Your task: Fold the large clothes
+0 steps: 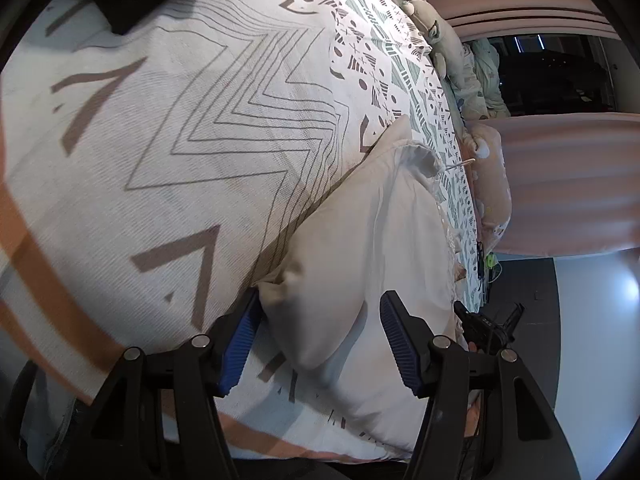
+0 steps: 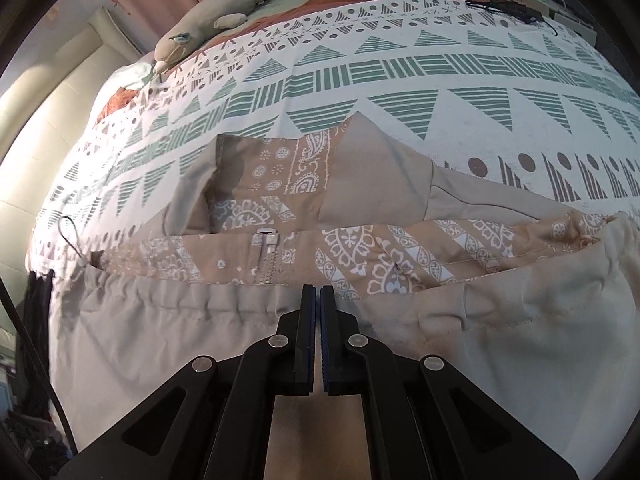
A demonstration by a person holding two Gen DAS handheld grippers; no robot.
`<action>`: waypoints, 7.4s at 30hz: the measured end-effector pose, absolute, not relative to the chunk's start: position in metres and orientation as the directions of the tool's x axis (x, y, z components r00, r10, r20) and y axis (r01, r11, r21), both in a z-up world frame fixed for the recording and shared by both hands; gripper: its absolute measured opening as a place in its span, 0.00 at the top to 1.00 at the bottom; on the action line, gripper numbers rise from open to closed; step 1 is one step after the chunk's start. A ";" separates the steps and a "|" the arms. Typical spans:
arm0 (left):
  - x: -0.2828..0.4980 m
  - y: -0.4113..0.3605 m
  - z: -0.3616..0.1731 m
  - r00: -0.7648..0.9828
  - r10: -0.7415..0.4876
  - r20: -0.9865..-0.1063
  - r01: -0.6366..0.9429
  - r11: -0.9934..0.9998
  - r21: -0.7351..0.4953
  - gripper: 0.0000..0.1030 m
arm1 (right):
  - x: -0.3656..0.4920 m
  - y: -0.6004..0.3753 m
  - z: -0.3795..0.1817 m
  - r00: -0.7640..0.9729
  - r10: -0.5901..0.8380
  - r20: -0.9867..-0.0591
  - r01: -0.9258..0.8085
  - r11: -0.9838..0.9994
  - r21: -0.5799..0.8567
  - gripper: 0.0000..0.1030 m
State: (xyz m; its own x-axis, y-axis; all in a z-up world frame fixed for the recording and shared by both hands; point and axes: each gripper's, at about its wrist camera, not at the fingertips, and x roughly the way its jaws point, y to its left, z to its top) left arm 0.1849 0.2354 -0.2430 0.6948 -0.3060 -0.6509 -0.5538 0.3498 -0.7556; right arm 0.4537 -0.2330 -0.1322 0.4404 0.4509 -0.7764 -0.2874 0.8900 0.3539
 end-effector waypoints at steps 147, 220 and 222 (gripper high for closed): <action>0.386 -0.219 -0.164 0.268 -0.742 -0.615 0.058 0.649 -0.758 0.16 | 0.199 -0.628 -0.161 0.635 0.580 -0.510 0.017 0.649 0.760 0.28; 0.456 -0.049 -0.237 0.437 -0.468 -0.768 -0.206 0.779 -0.592 0.34 | 0.493 -0.550 -0.156 0.337 0.574 -0.746 -0.262 0.818 0.512 0.32; 0.465 -0.049 -0.237 0.438 -0.462 -0.771 -0.204 0.785 -0.586 0.34 | 0.509 -0.543 -0.162 0.324 0.576 -0.750 -0.264 0.817 0.513 0.32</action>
State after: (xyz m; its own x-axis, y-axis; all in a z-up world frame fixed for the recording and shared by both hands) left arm 0.4648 -0.0485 -0.2365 0.4378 -0.4619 -0.7713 -0.2041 0.7845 -0.5856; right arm 0.5089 -0.5434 -0.1619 0.3245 0.5759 -0.7504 -0.2635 0.8169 0.5130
